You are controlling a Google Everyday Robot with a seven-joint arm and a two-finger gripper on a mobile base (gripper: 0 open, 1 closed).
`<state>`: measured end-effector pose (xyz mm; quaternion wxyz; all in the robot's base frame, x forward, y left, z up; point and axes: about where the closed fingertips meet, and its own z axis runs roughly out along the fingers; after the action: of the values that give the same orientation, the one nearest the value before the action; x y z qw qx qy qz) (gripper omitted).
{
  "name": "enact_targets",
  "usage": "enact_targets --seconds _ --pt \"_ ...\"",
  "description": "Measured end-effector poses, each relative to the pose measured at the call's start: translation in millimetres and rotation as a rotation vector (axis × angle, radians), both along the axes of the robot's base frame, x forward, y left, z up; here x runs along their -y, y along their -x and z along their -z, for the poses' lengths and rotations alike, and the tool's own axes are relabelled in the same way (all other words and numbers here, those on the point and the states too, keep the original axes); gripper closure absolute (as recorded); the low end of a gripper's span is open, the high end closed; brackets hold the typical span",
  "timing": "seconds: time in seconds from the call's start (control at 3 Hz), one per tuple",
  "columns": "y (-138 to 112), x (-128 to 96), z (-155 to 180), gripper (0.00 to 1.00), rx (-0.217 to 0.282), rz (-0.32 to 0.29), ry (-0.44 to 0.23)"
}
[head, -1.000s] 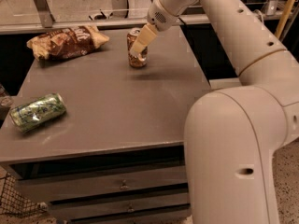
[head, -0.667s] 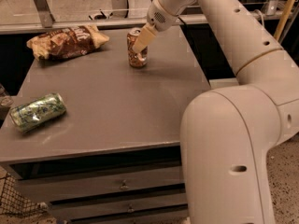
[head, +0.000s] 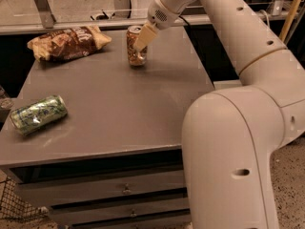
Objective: Pick orange can
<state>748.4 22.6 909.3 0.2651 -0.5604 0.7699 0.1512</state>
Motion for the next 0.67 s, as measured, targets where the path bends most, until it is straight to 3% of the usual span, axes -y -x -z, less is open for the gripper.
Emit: enact_targets --seconds 0.33,0.67 --pt "2.6 4.8 -16.8 1.0 0.036 0.005 -0.017" --pt "6.9 18.0 -35.8 1.0 0.077 0.024 -0.029"
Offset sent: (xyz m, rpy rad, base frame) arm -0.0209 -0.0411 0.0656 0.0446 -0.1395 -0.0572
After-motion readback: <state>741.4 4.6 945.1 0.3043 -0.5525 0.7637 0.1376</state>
